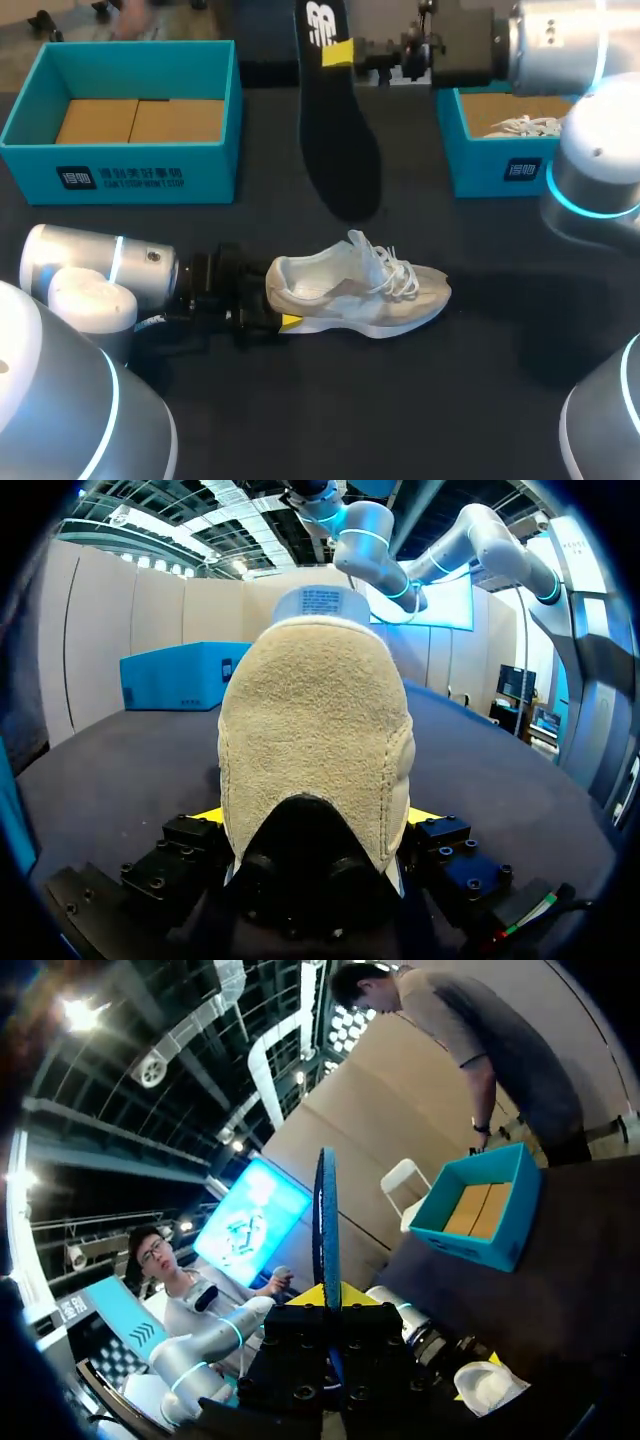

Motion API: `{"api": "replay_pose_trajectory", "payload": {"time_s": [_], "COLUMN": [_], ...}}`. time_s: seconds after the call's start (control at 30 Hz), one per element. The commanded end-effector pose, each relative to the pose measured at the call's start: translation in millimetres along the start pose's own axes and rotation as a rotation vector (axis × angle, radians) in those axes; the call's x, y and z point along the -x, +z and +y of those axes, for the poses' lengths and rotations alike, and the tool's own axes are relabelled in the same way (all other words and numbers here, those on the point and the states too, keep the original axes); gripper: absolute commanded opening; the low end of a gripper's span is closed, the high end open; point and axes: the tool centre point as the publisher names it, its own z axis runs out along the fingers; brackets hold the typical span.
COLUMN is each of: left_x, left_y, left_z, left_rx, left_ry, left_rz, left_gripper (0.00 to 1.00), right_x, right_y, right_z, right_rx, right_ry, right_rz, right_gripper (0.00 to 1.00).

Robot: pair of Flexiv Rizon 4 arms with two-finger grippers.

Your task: Take the shoe out of the shoebox, open the shoe tongue, remove and reinsert the insole, then place the shoe into the shoebox

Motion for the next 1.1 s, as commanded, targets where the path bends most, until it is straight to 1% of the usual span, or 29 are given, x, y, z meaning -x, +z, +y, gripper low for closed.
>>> {"api": "replay_pose_trajectory", "payload": {"time_s": [0.03,0.6,0.67,0.77,0.8,0.9,1.0,1.1], "left_x": [-0.6,-0.6,-0.6,-0.6,-0.6,-0.6,-0.6,-0.6], "left_y": [0,0,0,0,0,0,0,0], "left_z": [-1,-1,-1,-1,-1,-1,-1,-1], "left_rx": [0.002,0.002,0.002,0.002,0.002,0.002,0.002,0.002], "left_ry": [0.0,0.0,0.0,0.0,0.0,0.0,0.0,0.0], "left_rz": [0.0,0.0,0.0,0.0,0.0,0.0,0.0,0.0], "left_gripper": [0.0,0.0,0.0,0.0,0.0,0.0,0.0,0.0], "right_x": [-16.3,-16.3,-14.3,-20.7,-22.8,-27.7,-36.1,-45.0], "right_y": [-27,-27,-35,-47,-48,-57,-58,-58], "right_z": [-7.5,-7.5,-9.5,-8.3,-8.0,-8.0,-8.7,-11.3], "right_rx": [-0.098,-0.098,-0.078,0.008,0.011,0.048,0.05,0.069], "right_ry": [-0.008,-0.008,0.057,0.094,0.098,0.134,0.161,0.178], "right_rz": [-0.05,-0.05,-0.069,-0.05,-0.027,-0.018,-0.026,-0.033], "right_gripper": [0.0,0.0,0.0,0.0,0.0,0.0,0.0,0.0]}}
